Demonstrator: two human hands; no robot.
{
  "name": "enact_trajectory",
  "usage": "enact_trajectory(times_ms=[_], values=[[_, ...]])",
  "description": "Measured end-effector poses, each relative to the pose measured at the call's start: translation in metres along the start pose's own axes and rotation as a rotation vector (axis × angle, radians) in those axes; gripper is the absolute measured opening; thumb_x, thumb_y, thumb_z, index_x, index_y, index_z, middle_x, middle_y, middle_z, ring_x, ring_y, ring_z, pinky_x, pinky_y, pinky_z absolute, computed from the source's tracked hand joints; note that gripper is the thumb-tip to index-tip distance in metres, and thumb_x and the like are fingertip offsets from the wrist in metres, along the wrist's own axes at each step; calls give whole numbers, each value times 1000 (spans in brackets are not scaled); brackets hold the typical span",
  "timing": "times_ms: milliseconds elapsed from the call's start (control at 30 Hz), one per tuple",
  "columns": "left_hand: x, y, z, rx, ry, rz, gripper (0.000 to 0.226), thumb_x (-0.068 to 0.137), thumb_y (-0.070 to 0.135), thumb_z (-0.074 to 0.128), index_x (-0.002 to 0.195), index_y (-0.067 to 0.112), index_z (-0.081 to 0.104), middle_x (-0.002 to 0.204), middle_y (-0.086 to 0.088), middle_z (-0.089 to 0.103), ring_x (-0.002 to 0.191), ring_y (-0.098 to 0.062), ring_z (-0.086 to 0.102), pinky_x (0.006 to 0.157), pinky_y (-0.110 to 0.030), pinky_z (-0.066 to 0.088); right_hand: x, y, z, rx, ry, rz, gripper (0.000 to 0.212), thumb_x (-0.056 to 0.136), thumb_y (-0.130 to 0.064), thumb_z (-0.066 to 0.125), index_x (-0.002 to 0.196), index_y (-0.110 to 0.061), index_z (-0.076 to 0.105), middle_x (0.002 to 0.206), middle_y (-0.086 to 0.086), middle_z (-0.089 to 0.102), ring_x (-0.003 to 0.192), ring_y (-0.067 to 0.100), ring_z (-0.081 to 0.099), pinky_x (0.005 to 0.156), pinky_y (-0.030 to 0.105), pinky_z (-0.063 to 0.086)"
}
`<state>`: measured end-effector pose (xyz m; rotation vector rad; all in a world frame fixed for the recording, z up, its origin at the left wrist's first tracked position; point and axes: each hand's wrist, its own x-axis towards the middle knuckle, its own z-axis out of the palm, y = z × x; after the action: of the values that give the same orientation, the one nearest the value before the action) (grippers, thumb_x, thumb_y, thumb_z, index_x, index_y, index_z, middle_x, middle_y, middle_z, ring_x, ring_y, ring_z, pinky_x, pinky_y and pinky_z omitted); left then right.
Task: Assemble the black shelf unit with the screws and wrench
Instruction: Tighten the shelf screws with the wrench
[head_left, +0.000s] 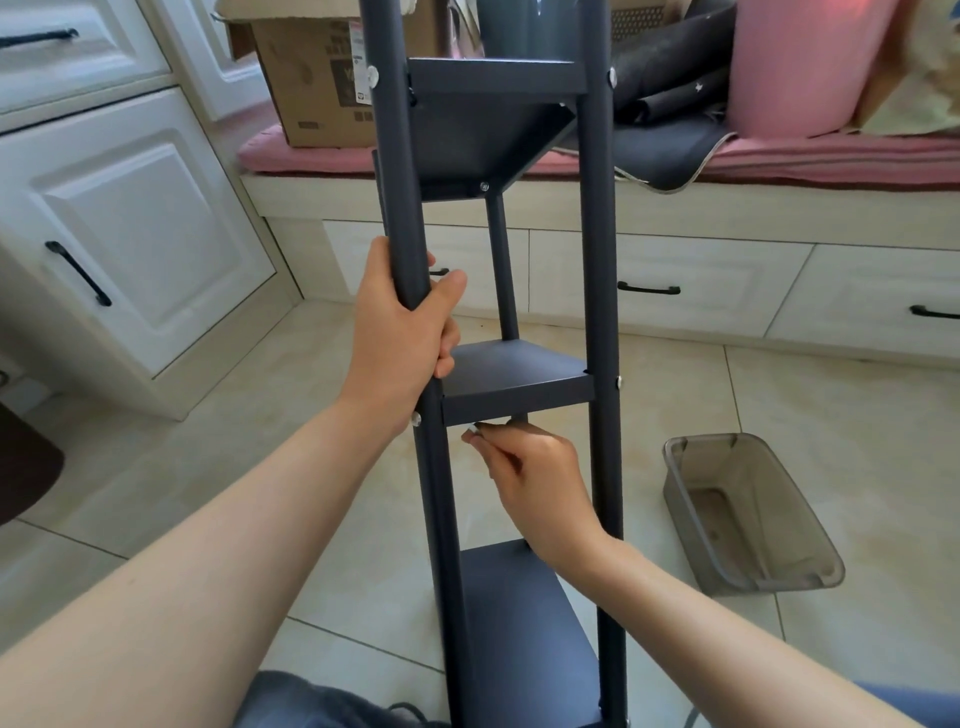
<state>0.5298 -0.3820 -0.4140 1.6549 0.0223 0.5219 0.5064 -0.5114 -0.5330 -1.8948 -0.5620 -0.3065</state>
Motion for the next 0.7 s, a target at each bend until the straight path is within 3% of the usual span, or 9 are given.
enact_trajectory(times_ms=[100,200,333,433,567,700], values=[[0,0,2,-1,5,0,19,98,14,61,103,13,43,64,0,45,45,-15,41,38,-23,36,-3,2,7,-18,56,-14,23,96,-13,63,74,-12,67,59,-24,42,58,3,46,59,15,35],[0,1,4,-3,8,0,20,98,14,62,102,14,42,64,2,45,45,-15,41,38,-23,36,-4,5,14,13,106,-16,25,97,-14,62,72,-10,65,59,-7,49,56,14,46,56,27,42],[0,0,5,-8,10,-3,20,97,13,62,101,14,42,67,0,45,44,-16,40,38,-22,35,-4,10,24,98,150,-38,22,98,-17,60,78,-10,67,60,-1,50,57,16,45,56,21,40],[1,0,5,-5,13,-2,20,97,13,61,102,14,42,67,0,44,45,-16,40,38,-23,35,-3,11,33,163,139,-35,32,98,-22,55,71,-6,60,59,3,46,57,20,43,55,34,44],[2,-1,6,-5,25,-13,20,97,12,61,102,14,42,68,-1,44,45,-16,39,38,-24,34,4,14,42,195,154,-40,36,95,-7,61,64,-12,46,60,-10,33,59,10,31,56,16,30],[4,-3,5,2,34,-15,20,96,11,61,101,14,42,77,-9,43,44,-15,39,38,-24,34,11,17,53,200,185,-47,28,92,-1,62,65,-1,56,60,-2,42,60,14,33,54,19,34]])
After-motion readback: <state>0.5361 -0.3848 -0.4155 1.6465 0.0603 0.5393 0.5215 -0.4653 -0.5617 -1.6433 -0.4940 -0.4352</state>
